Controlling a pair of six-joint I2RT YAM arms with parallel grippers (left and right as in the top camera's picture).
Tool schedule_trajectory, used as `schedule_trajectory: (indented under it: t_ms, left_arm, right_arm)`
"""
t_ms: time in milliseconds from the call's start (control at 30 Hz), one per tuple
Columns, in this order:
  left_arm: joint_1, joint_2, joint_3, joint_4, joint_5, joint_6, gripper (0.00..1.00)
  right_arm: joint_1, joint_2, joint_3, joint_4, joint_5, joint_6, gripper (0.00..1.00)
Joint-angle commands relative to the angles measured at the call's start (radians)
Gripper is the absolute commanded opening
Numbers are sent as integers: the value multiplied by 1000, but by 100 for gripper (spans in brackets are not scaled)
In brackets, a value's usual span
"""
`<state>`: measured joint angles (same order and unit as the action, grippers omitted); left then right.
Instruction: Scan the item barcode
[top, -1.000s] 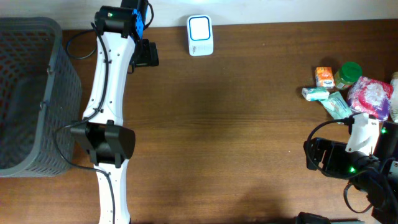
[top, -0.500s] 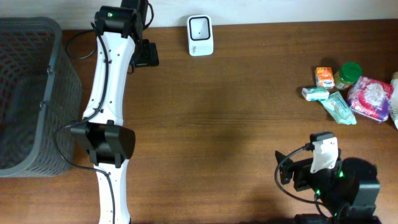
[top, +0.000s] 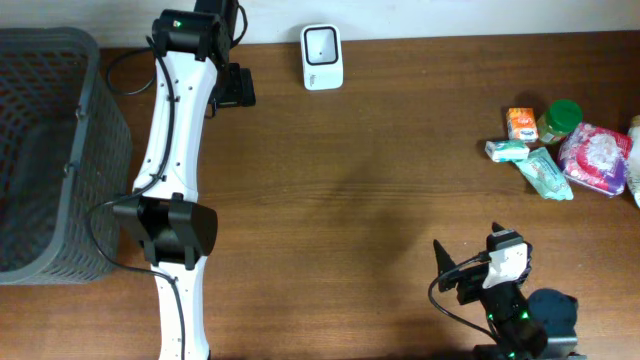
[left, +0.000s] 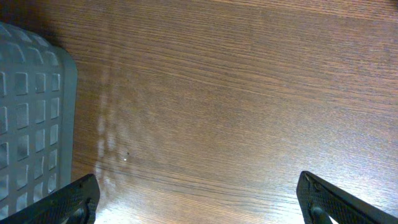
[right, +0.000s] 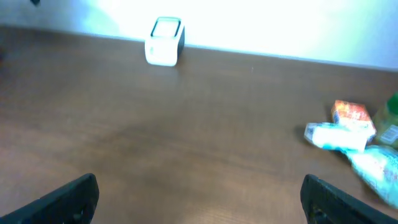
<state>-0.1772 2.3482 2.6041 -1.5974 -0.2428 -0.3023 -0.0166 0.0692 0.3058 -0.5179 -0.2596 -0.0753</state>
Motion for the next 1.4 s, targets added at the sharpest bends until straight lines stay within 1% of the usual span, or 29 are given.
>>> schedule_trajectory:
  t_ms: [0,300,500,667,733,833,867,933,967,1100,1200,1367]
  left_arm:
    - [-3,3,9,-1,3,11,99]
    - [-3,2,9,-2,3,12,99]
    - [-3,3,9,-2,3,11,99]
    - [-3,2,9,-2,3,12,99]
    - [-3,2,9,-2,3,11,99]
    - [-3,3,9,-2,3,11,99]
    - [-3,2,9,-2,3,11,99]
    - [-3,3,9,-2,3,11,99]
    - [-3,2,9,-2,3,11,99]
    - [-3,2,9,-2,3,11,99]
    - [-3,2,9,-2,3,12,99]
    - [-3,2,9,-2,3,12,99]
  right_arm:
    - [11,-62,-56,40,5,2,99]
    - [10,-66,-153,241,28,2,99]
    - [10,-66,-300,505,32,5,99]
    - [10,-66,-300,499,79,5,99]
    - [10,-66,-300,450,90,5,99]
    - [9,-66,-300,449,132,6,99]
    - [9,-66,-300,446,151,23,99]
    - [9,-66,-300,439,226,129,99]
    - [9,-66,-300,439,227,136,99]
    - [9,-66,-300,436,228,119,99]
    - [10,-66,-300,437,227,65,99]
    - [10,-66,-300,442,212,65,99]
